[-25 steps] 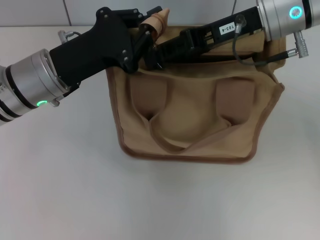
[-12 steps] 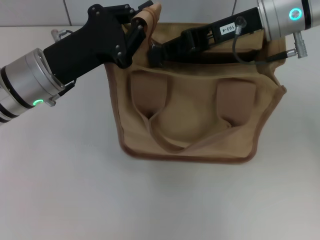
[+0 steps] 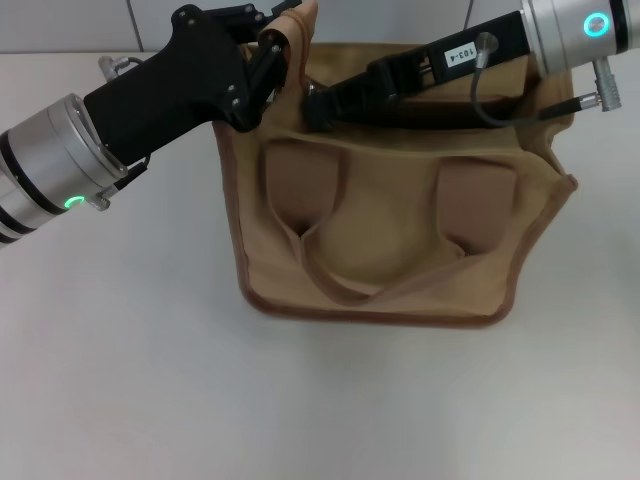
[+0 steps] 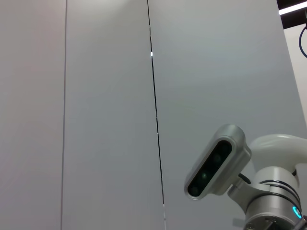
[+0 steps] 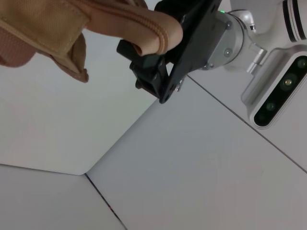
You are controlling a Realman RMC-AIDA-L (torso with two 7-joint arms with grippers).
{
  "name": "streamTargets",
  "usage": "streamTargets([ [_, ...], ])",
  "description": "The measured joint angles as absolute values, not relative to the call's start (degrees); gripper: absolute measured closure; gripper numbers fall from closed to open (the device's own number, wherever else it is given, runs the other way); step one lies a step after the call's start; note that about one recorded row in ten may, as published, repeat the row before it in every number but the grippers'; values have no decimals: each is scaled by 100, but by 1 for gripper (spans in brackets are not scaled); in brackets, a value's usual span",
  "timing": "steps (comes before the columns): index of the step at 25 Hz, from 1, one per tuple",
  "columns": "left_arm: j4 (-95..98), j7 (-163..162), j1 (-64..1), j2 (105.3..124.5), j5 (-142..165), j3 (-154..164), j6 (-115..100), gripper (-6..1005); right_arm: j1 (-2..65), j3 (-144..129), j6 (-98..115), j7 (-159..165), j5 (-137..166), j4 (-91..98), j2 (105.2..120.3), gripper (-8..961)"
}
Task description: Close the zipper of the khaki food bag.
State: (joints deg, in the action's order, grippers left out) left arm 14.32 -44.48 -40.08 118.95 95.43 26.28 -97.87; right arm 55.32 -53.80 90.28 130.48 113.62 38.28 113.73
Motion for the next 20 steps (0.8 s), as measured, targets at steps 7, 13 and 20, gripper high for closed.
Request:
streamTargets([
  [7, 1436, -4477, -4001, 11883, 9534, 2558, -9739, 979, 5334, -5365, 9138, 13027, 11362, 4101, 11372, 845],
  [13, 1452, -4508, -3934, 11873, 9515, 2444, -9737, 979, 5058, -5327, 9216, 13033, 11365, 4426, 11371, 864],
  [20, 1452, -4509, -3902, 11863, 9473, 2424, -9738, 979, 4869, -5313, 9311, 13046, 11345, 4670, 11374, 925],
])
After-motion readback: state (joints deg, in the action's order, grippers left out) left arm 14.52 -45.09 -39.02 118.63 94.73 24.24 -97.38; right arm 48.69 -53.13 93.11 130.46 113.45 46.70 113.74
